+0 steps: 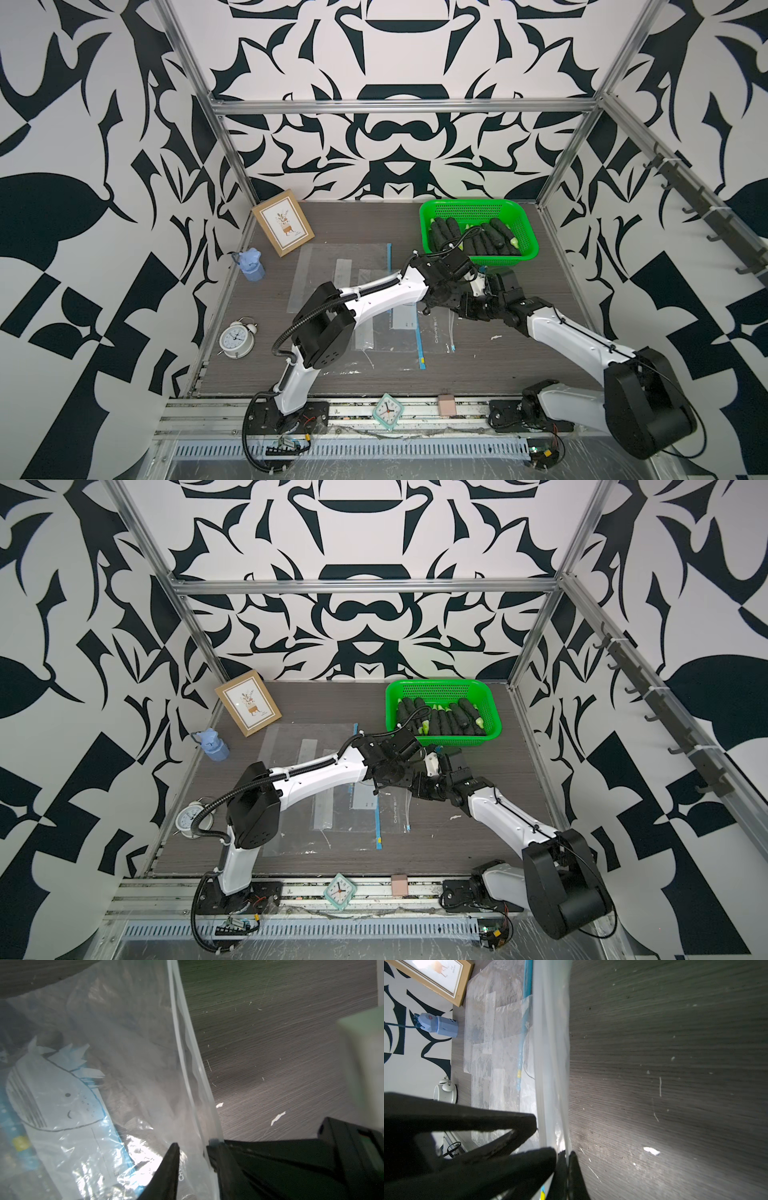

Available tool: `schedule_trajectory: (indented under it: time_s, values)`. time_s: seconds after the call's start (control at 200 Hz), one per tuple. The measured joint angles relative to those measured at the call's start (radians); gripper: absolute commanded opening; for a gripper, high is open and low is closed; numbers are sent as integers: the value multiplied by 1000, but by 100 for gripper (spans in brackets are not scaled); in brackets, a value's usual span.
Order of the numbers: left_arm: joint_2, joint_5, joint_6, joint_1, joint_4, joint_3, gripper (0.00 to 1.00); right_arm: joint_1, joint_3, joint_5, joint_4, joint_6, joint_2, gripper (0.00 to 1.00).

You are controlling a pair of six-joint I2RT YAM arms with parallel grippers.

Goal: Place the eggplant in a zip-top bag and seal the zipper
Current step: Open the zipper food storage bag.

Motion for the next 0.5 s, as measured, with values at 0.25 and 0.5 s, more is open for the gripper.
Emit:
schedule_trajectory:
  time_s: [0.25, 0.5]
  values:
    - [32, -2, -2, 8, 0, 0, 24, 2, 1, 0, -6, 1, -24, 0]
    - [32, -20, 2, 13, -2, 0, 16, 6, 23, 18, -37, 0, -32, 0]
